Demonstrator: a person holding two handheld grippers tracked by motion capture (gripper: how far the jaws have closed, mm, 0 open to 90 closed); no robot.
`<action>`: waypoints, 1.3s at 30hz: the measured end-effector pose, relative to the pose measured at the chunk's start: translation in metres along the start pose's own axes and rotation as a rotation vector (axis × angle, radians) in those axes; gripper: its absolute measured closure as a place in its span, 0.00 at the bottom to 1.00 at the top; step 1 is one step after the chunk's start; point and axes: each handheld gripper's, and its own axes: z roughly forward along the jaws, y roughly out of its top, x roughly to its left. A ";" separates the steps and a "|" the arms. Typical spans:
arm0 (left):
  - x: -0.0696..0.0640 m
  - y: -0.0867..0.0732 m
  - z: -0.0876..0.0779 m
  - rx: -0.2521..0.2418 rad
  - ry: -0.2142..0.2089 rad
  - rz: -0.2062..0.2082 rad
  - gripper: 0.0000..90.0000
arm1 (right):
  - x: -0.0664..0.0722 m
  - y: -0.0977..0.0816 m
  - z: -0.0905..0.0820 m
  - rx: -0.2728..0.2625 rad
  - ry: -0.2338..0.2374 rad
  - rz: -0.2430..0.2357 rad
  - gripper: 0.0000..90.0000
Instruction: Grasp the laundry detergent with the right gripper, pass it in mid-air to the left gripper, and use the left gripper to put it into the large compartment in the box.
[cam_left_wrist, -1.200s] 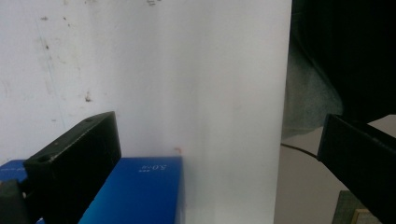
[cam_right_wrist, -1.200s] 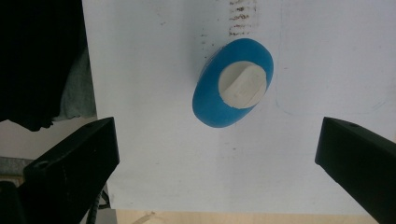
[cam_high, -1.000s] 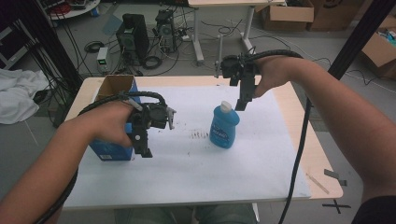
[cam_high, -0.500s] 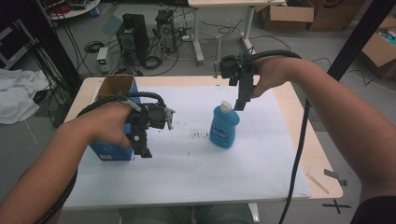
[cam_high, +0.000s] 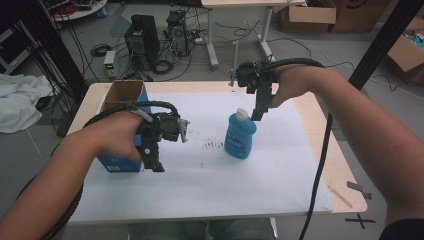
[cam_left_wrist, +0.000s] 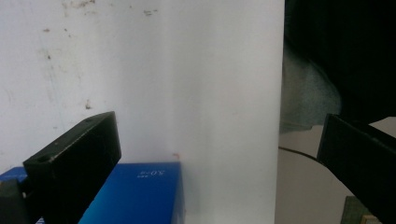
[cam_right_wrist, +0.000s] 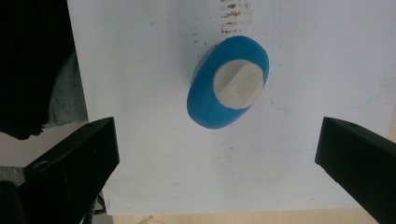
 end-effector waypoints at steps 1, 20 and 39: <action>0.000 0.000 0.000 0.001 0.000 0.001 0.00 | 0.000 -0.001 0.001 -0.014 -0.006 0.001 0.00; 0.001 0.001 0.008 -0.023 0.011 0.039 0.00 | 0.022 -0.062 0.025 -0.397 -0.080 0.136 0.00; 0.001 -0.001 0.010 -0.049 0.019 0.056 0.00 | 0.052 -0.141 0.104 -0.720 -0.102 0.339 0.00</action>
